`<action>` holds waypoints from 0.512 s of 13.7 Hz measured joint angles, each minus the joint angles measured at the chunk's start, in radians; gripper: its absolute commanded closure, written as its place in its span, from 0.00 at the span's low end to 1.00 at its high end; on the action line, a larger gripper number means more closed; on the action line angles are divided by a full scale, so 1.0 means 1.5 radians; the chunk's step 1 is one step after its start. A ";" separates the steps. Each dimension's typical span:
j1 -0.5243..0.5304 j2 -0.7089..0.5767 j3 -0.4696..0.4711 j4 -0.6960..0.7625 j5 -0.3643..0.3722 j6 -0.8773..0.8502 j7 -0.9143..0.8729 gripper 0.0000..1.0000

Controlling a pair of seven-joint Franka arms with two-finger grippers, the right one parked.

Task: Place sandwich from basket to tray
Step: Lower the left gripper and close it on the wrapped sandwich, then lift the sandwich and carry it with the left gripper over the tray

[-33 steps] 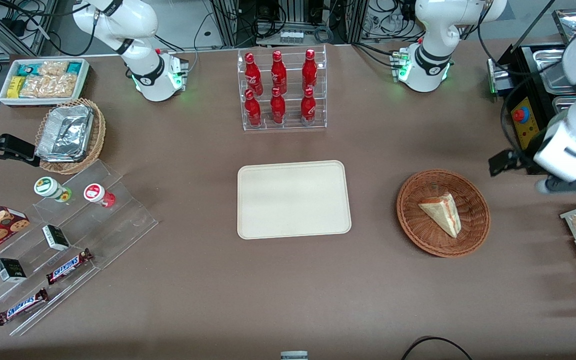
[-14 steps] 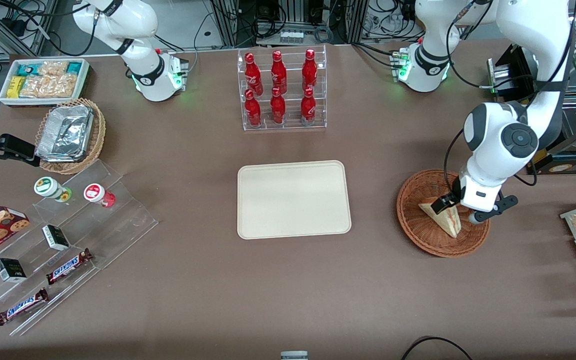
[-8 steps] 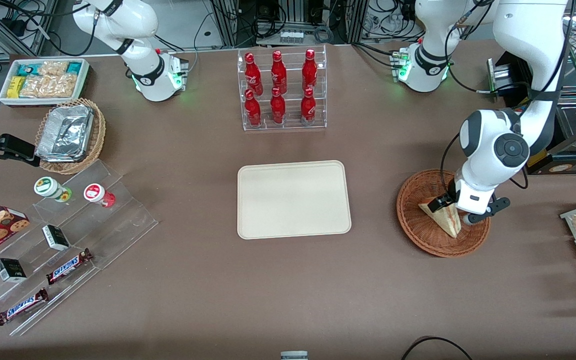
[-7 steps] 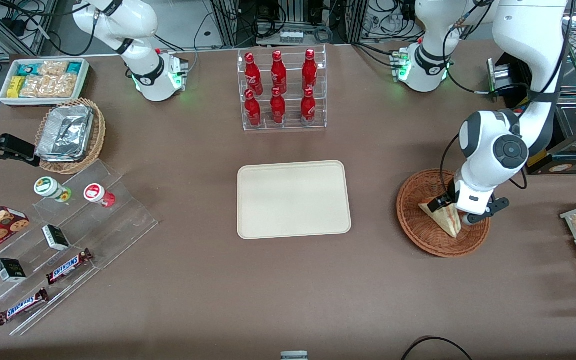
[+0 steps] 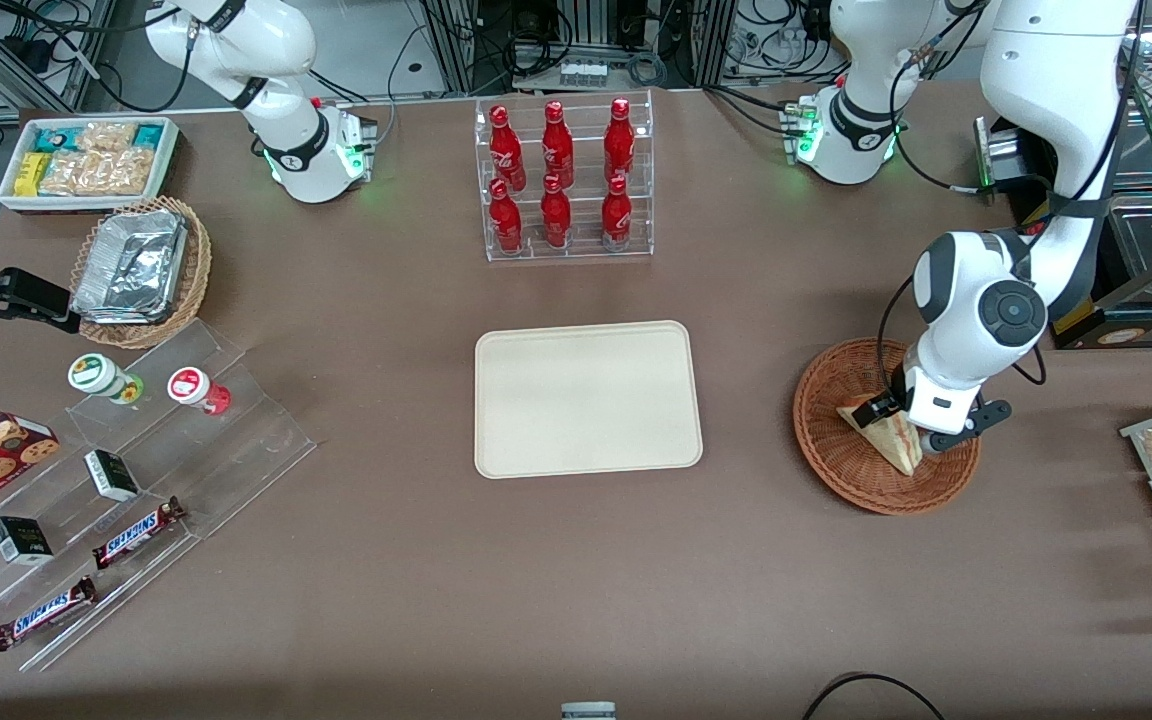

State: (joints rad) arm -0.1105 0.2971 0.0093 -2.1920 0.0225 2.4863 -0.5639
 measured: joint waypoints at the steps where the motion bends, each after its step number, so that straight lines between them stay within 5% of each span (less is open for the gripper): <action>1: 0.000 0.000 0.000 0.000 0.000 0.000 0.000 1.00; 7: -0.001 -0.028 0.000 0.027 0.000 -0.046 0.000 1.00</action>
State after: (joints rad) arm -0.1113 0.2553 0.0090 -2.1514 0.0227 2.4170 -0.5639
